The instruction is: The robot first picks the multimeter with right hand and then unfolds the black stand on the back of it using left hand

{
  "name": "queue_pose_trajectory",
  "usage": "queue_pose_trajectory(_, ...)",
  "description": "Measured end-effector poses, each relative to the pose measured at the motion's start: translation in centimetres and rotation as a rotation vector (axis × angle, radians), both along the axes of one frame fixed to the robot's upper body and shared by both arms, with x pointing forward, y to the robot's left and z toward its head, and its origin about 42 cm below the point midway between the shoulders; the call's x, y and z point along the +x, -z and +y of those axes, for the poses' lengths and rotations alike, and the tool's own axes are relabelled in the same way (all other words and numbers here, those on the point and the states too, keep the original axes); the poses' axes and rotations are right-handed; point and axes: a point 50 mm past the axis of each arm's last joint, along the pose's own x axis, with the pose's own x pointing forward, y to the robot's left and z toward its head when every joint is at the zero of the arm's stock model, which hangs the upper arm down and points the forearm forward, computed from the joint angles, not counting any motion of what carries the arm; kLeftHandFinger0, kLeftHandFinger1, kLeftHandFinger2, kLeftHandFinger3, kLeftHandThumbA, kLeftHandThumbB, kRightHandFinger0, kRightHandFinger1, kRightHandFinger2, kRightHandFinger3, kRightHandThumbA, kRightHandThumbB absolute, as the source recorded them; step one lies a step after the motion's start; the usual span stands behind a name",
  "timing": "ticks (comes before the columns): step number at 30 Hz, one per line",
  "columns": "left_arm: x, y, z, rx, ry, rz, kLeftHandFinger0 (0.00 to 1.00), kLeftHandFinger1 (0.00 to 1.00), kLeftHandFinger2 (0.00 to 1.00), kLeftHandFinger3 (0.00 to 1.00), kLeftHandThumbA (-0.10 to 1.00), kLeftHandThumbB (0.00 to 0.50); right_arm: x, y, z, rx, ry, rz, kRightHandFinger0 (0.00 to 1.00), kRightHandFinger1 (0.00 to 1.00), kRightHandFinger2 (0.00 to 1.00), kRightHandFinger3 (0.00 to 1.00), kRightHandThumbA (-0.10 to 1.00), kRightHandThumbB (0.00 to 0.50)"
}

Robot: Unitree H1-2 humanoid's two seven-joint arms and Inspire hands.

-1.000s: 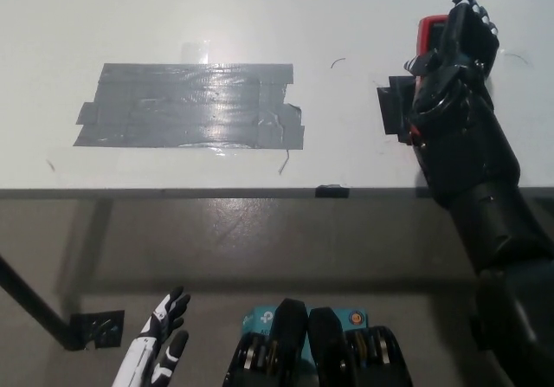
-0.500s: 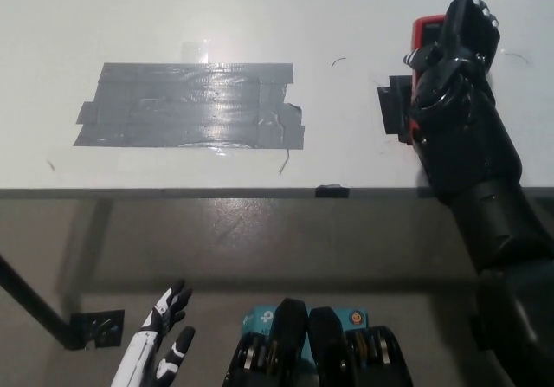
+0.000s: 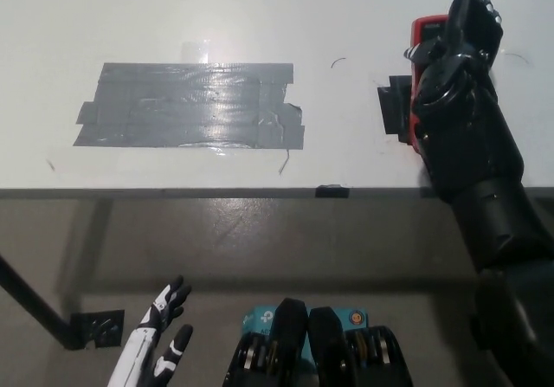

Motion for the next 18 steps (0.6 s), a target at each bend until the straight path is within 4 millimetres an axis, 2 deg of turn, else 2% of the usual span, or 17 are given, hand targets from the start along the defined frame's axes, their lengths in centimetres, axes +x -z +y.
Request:
queue_pose_trajectory(7, 0.1, -0.1, 0.1, 0.002, 0.000, -0.005, 1.00, 1.00, 0.96, 1.00, 0.91, 0.200, -0.1, 1.4, 0.4, 0.069, 0.012, 0.041, 1.00, 1.00, 1.00, 1.00, 1.00, 0.495)
queue_pose_trajectory(18, 0.2, -0.3, 0.5, 0.019, 0.000, -0.020, 1.00, 1.00, 0.95, 1.00, 0.90, 0.204, -0.1, 1.7, 0.6, 0.120, 0.028, 0.035, 1.00, 1.00, 1.00, 1.00, 1.00, 0.500)
